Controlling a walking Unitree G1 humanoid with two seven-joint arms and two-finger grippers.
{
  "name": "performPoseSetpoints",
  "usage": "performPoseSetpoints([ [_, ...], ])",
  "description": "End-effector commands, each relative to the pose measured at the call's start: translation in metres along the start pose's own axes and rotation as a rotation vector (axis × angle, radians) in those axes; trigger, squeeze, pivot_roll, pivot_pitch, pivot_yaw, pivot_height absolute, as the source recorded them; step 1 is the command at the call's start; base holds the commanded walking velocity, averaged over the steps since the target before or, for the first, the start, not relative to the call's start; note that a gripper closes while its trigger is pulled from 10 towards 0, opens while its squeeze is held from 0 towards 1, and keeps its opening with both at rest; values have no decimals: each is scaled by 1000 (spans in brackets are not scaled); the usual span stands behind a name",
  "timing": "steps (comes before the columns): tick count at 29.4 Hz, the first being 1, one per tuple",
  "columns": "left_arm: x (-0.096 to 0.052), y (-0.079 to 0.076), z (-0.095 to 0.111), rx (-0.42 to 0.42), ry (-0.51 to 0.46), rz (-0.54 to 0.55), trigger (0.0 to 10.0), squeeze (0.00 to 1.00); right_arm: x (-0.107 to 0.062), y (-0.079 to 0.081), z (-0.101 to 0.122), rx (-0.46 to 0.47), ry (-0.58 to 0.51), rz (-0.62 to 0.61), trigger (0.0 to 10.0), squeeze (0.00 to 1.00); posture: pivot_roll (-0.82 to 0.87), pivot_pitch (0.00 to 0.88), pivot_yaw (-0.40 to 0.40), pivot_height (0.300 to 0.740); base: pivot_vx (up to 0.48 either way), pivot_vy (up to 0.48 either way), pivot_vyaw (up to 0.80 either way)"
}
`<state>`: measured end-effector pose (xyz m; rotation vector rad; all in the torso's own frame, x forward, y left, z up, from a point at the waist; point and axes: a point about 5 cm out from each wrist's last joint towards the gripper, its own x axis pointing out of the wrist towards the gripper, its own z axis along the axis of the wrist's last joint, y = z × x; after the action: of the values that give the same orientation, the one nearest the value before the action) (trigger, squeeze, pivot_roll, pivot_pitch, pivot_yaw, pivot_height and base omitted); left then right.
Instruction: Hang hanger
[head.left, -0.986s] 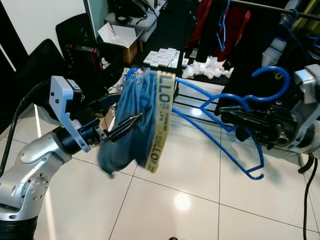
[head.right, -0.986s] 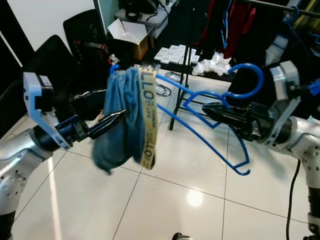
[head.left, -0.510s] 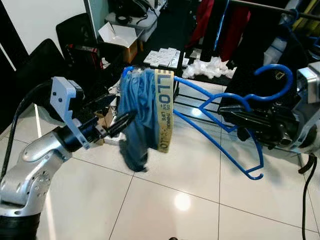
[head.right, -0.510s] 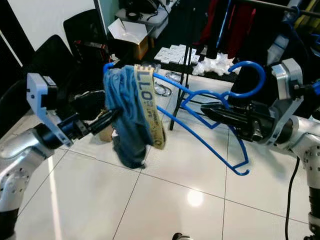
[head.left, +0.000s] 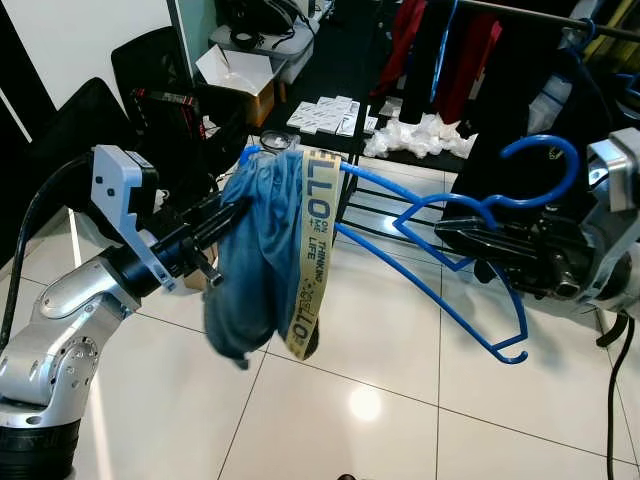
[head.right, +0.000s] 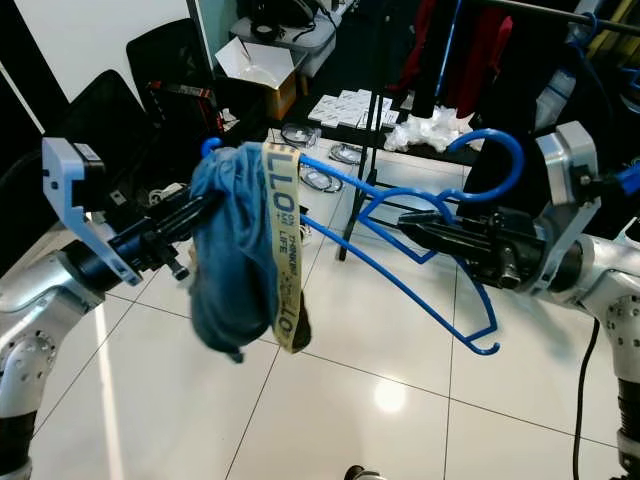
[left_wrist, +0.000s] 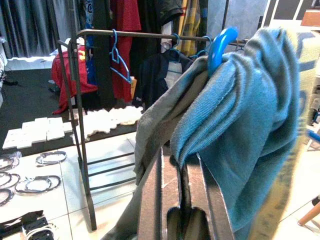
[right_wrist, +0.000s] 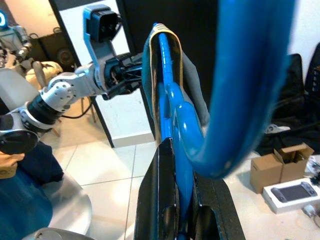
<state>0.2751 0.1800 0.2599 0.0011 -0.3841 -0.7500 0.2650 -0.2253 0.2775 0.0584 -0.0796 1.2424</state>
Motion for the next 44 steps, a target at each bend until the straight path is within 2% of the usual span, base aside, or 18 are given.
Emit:
performPoseSetpoints([
  [1, -2, 0, 7, 26, -8, -17, 0, 0, -2, 0, -2, -4, 24, -11, 10000, 0, -37, 150, -19, 740, 0, 0, 0],
  [11, -2, -1, 7, 25, -6, -22, 118, 0, -3, 0, -2, -4, 26, -15, 10000, 0, -37, 150, -19, 740, 0, 0, 0],
  [14, 0, -3, 7, 14, -16, -35, 824, 0, -6, -6, -13, -11, 114, -78, 10000, 0, -40, 152, -18, 740, 0, 0, 0],
  [19, 3, -7, 12, 3, -34, -65, 941, 0, -6, -13, -37, -20, 280, -148, 10000, 0, -35, 154, -18, 740, 0, 0, 0],
  [30, 6, -15, 8, -23, -32, -97, 1137, 0, 0, -11, -40, -26, 279, -135, 10000, 0, -35, 156, -16, 740, 0, 0, 0],
  [33, 8, -17, 6, -32, -34, -100, 1059, 0, 1, -10, -35, -43, 243, -119, 10000, 0, -36, 156, -15, 740, 0, 0, 0],
  [35, 9, -16, 5, -34, -33, -88, 980, 0, 2, -6, -22, -41, 139, -83, 10000, 0, -37, 156, -15, 740, 0, 0, 0],
  [36, 9, -16, 5, -34, -33, -88, 980, 0, 2, -6, -22, -41, 139, -83, 10000, 0, -37, 156, -15, 740, 0, 0, 0],
  [37, 8, -13, 5, -33, -32, -71, 902, 0, 1, -2, -10, -29, 43, -49, 10000, 0, -37, 156, -15, 740, 0, 0, 0],
  [44, 5, -8, 5, -24, -28, -39, 863, 0, -5, 1, 3, -17, -59, -24, 10000, 0, -36, 156, -15, 740, 0, 0, 0],
])
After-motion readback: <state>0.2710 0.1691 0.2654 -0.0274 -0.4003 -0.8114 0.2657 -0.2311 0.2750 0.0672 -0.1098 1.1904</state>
